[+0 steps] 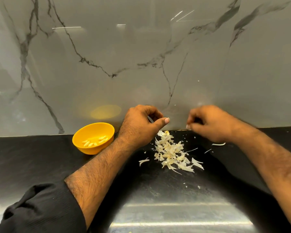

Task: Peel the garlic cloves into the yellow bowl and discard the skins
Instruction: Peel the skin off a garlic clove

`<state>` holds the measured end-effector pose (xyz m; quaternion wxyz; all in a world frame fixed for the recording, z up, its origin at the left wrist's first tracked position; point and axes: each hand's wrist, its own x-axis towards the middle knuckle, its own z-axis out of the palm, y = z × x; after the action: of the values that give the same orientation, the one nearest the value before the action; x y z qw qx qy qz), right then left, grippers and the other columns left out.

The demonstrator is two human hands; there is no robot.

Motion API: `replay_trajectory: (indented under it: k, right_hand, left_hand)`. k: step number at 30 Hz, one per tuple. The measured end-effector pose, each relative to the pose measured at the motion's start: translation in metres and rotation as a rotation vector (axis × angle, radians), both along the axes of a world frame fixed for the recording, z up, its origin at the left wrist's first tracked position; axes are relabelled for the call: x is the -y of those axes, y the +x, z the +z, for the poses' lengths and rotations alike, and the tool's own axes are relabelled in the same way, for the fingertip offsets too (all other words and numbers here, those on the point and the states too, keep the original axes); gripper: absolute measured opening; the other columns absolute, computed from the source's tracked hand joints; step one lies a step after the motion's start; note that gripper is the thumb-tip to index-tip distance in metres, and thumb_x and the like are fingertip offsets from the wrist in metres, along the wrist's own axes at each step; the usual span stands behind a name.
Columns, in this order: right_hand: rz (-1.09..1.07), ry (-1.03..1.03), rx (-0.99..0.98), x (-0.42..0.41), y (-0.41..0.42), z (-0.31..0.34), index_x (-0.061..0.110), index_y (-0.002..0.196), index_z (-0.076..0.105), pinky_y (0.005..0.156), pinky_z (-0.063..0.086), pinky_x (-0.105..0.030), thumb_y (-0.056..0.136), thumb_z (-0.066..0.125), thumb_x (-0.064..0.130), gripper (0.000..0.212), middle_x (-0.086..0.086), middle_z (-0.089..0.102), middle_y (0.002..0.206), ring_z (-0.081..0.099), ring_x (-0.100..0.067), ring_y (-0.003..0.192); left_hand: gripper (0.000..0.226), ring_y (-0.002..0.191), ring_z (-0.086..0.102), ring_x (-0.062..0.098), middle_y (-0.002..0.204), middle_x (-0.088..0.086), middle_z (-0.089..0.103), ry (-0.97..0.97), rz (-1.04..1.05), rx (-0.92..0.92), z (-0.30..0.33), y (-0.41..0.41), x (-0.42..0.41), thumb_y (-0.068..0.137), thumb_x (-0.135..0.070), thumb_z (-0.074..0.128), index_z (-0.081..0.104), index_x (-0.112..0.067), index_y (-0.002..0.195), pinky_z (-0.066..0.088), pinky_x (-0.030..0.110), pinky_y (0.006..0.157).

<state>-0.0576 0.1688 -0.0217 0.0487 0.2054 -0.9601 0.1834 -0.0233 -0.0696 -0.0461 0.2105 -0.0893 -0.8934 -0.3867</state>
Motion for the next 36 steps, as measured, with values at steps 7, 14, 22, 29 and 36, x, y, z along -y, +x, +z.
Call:
replay_trajectory:
  k: [7, 14, 22, 29, 36]
  right_hand:
    - [0.014, 0.259, 0.142, 0.021, 0.0, -0.017, 0.028, 0.087, 0.065, 0.068, 0.053, -0.03, 0.097, 0.067, 0.02, 0.013, 0.006, 0.067, 0.089, 0.065, -0.014, 0.083]
    - [0.175, -0.826, 0.346, 0.014, 0.004, -0.008, 0.004, 0.105, 0.075, 0.076, 0.064, -0.036, 0.088, 0.078, 0.009, 0.017, -0.017, 0.078, 0.094, 0.074, -0.025, 0.079]
    - [0.217, -0.905, 0.348, 0.021, 0.006, -0.009, 0.0, 0.106, 0.074, 0.071, 0.065, -0.033, 0.087, 0.078, 0.004, 0.02, -0.017, 0.079, 0.094, 0.076, -0.027, 0.083]
    - [0.227, -0.818, 0.258, 0.021, 0.012, -0.005, 0.004, 0.102, 0.077, 0.072, 0.066, -0.034, 0.079, 0.081, 0.017, 0.027, -0.012, 0.079, 0.087, 0.077, -0.023, 0.076]
    - [0.192, -0.745, 0.161, 0.025, 0.012, -0.007, 0.008, 0.097, 0.079, 0.067, 0.065, -0.031, 0.086, 0.082, 0.011, 0.012, -0.008, 0.079, 0.083, 0.077, -0.022, 0.073]
  left_hand:
    - [0.02, 0.083, 0.07, 0.004, 0.086, -0.013, 0.074, -0.005, -0.017, 0.043, 0.002, -0.001, 0.002, 0.092, -0.045, 0.08, 0.079, -0.026, 0.096, 0.065, 0.039, 0.08]
    - [0.009, 0.079, 0.072, 0.006, 0.084, -0.01, 0.076, 0.115, -0.124, 0.122, 0.001, 0.0, 0.002, 0.094, -0.03, 0.081, 0.08, -0.023, 0.099, 0.063, 0.032, 0.077]
    - [0.012, 0.072, 0.074, 0.019, 0.082, -0.002, 0.078, 0.229, -0.273, 0.073, 0.003, 0.0, 0.003, 0.095, -0.023, 0.08, 0.082, -0.016, 0.104, 0.06, 0.032, 0.069]
    - [0.009, 0.073, 0.074, 0.017, 0.085, 0.001, 0.078, 0.185, -0.258, 0.043, 0.003, 0.002, 0.004, 0.097, -0.023, 0.077, 0.08, -0.015, 0.102, 0.066, 0.036, 0.072]
    - [0.008, 0.072, 0.072, 0.009, 0.078, -0.007, 0.074, 0.012, -0.196, -0.033, 0.003, 0.002, 0.003, 0.099, -0.025, 0.074, 0.079, -0.019, 0.1, 0.065, 0.035, 0.072]
